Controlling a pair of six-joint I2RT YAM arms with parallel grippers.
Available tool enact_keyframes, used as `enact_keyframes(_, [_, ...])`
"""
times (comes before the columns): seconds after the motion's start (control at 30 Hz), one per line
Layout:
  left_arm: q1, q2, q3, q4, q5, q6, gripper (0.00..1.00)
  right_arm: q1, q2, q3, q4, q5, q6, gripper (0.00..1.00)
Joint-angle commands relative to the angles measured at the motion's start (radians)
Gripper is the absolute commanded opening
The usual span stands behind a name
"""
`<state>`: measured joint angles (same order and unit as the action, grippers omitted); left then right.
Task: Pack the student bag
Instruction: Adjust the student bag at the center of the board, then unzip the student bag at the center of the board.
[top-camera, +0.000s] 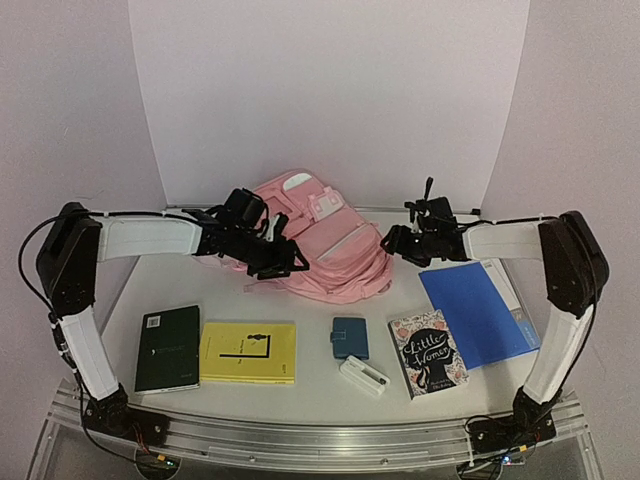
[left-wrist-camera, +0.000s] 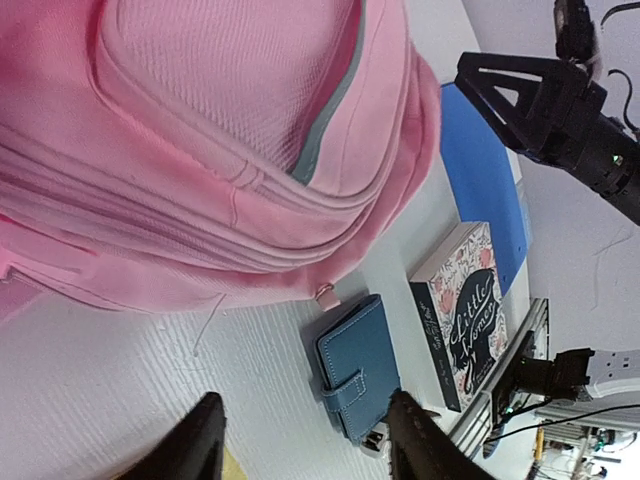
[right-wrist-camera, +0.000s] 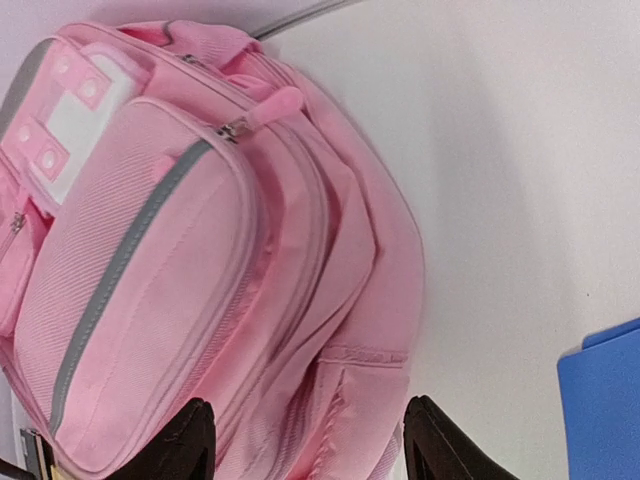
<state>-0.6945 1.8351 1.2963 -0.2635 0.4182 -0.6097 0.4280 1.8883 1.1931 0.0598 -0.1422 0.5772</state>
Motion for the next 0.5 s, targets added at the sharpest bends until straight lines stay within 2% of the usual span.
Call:
enact_keyframes(0.0, [0.053, -0.142, -0.029, -0.073, -0.115, -0.010, 0.65, 0.027, -0.172, -0.024, -0.060, 0.026, -0.091, 0.74])
enact_keyframes(0.1, [0.098, -0.174, -0.085, -0.087, -0.121, -0.018, 0.70, 0.086, -0.252, -0.062, -0.079, 0.040, -0.116, 0.80])
enact_keyframes(0.2, [0.157, -0.179, -0.133, -0.072, -0.084, -0.047, 0.70, 0.197, -0.278, -0.057, -0.110, 0.090, -0.152, 0.83])
enact_keyframes(0.3, [0.197, -0.181, -0.169, -0.042, -0.067, -0.085, 0.67, 0.298, -0.250, -0.024, -0.130, 0.129, -0.180, 0.79])
enact_keyframes(0.47, [0.207, -0.173, -0.213, 0.075, -0.019, -0.144, 0.61, 0.391, -0.112, 0.082, -0.164, 0.187, -0.216, 0.69])
